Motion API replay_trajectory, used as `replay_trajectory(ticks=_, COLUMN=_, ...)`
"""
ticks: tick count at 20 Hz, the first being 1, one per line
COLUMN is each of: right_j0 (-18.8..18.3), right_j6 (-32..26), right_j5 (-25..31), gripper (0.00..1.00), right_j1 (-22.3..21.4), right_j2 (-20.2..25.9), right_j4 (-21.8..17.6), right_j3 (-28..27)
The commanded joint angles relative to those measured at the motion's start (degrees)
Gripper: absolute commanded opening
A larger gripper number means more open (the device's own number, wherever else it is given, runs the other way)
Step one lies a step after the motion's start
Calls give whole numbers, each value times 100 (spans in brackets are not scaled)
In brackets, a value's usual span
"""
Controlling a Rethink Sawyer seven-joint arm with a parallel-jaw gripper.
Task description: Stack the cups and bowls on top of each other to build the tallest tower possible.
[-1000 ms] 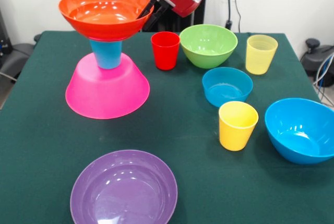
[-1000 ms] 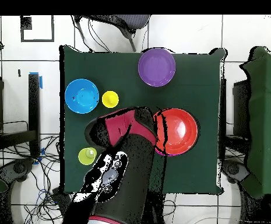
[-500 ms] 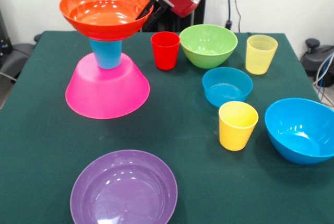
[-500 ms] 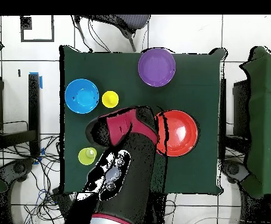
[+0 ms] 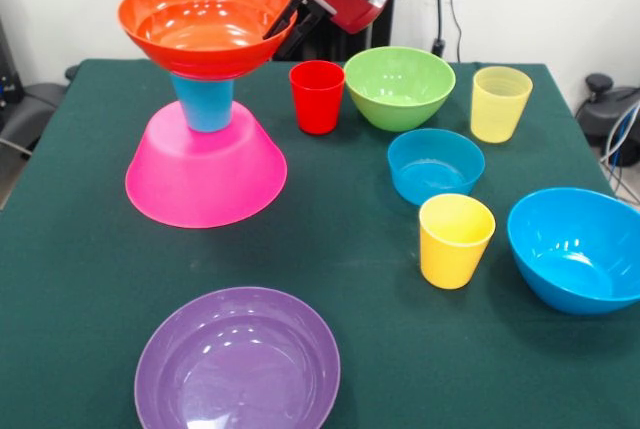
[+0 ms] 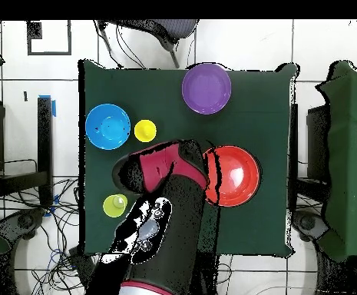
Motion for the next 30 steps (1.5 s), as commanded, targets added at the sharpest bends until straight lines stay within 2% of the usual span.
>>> replay_trajectory(ticks=1, right_j0=-87, right_j6=-971, right_j5=214, gripper=0, right_j1=120, right_j2=701, right_j4=-388, right_j3=182)
replay_trajectory(ticks=11, right_j0=-147, right_j6=-1128, right_j5=210, gripper=0, right_j1=67, right_j2=765, right_j4=-420, right_j3=224)
replay_trajectory(ticks=13, right_j0=-237, right_j6=-1043, right_j5=-362, gripper=0, right_j1=-224, right_j2=595, right_j4=-610, right_j3=1010)
replay_trajectory(ticks=14, right_j0=-245, right_j6=-1035, right_j5=-397, gripper=0, right_j1=-243, right_j2=601, right_j4=-634, right_j3=1051)
replay_trajectory(ticks=24, right_j0=-342, right_j6=-869, right_j5=-725, gripper=0, right_j1=-383, right_j2=772, right_j4=-963, right_j3=1316)
replay_trajectory(ticks=30, right_j0=-493, right_j6=-881, right_j5=-726, gripper=0, right_j1=-479, right_j2=937, right_j4=-934, right_j3=1233)
